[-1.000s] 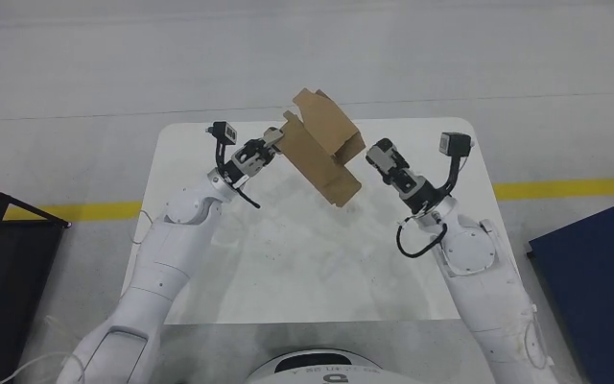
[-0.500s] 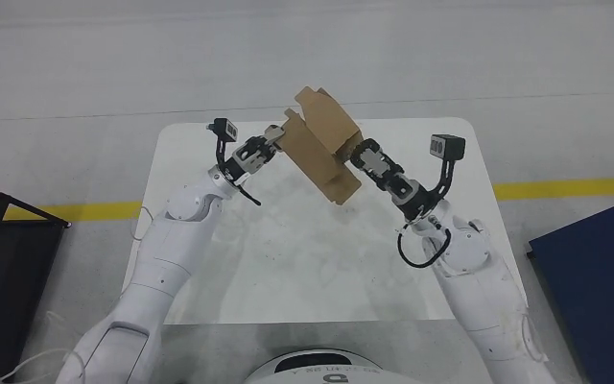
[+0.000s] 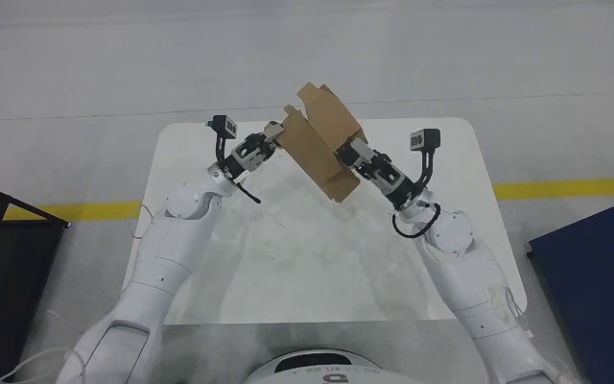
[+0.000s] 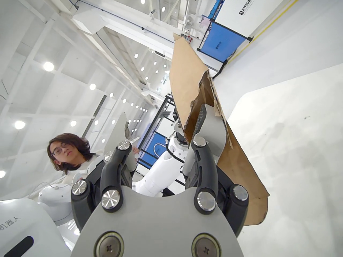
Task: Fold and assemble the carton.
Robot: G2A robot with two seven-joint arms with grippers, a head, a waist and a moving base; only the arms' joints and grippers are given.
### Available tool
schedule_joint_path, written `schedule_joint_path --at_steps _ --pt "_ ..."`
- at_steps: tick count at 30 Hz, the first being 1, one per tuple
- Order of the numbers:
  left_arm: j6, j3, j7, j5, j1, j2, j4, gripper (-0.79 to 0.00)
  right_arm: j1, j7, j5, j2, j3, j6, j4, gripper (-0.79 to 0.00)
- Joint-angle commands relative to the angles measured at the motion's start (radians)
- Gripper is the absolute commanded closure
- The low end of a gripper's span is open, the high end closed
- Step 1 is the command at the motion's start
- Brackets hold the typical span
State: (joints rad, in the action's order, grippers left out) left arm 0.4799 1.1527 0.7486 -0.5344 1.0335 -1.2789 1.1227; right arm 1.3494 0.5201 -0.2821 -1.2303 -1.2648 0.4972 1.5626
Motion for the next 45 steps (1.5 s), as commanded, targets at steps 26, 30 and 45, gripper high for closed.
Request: schedule_joint_path --at_steps 26,30,45 --pt "0.004 -0.011 0.025 0.024 -0.024 -0.01 -0.006 -0.219 -0.159 0.171 -0.172 -0.02 0.07 0.025 -0.156 0.0" --pt "0.0 -0.004 0.0 0.027 -0.023 -0.011 -0.006 -0.785 -0.164 0.189 -0.178 -0.018 0.06 0.028 -0.168 0.0" --pt "-0.01 -0.11 -0.032 0.219 0.004 -0.026 0.032 -0.785 -0.162 0.213 -0.204 -0.01 0.009 0.048 -0.15 0.0"
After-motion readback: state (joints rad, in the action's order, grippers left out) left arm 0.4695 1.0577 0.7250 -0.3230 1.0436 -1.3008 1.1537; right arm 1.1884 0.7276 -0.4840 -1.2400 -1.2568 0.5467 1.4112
